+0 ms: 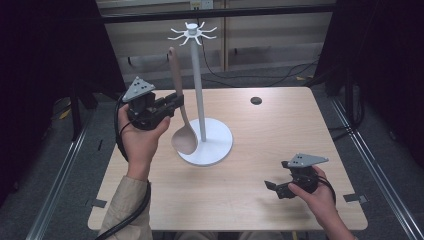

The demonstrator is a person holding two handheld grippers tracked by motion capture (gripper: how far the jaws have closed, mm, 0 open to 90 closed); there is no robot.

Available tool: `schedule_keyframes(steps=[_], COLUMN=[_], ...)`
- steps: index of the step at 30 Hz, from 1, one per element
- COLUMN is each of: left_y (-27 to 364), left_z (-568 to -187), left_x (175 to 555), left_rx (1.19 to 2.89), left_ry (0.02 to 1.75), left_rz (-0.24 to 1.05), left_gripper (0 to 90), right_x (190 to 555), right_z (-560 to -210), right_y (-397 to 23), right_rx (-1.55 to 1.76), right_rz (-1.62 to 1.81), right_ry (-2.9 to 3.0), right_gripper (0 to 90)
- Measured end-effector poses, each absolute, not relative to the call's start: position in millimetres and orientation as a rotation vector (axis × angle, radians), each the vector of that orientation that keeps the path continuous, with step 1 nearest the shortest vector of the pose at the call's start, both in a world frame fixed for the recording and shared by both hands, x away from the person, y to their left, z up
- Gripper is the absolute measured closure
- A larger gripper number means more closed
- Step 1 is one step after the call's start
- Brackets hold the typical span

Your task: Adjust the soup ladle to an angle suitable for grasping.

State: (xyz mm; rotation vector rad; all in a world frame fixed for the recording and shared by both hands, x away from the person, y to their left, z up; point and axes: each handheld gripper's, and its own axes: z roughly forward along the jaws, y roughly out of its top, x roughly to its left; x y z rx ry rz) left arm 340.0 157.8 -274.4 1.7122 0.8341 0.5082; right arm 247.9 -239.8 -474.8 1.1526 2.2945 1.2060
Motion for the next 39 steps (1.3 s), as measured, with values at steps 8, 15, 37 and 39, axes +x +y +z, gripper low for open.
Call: schedule_keyframes(steps=[8,15,37,39], left_y=[152,148,140,140], left_z=[-272,-270,-271,-271], left_x=[344,348,359,360], left_rx=[1.721,1.722,1.729,1.729], left_ry=[0.835,0.839,0.849,0.85], left_rz=[0.515,0.519,0.528,0.529], left_gripper=[77.2,77.2,77.2,77.2], right_x=[247,247,247,247], right_z=[-474,-473,-472,-472], right_y=[-240,-241,-242,-242], right_rx=[1.152,1.147,1.154,1.154], right_rz=[1.208,1.214,1.22,1.218], right_ry=[2.295,2.291,2.288,2.287], right_gripper=[3.4,3.4,3.4,3.4])
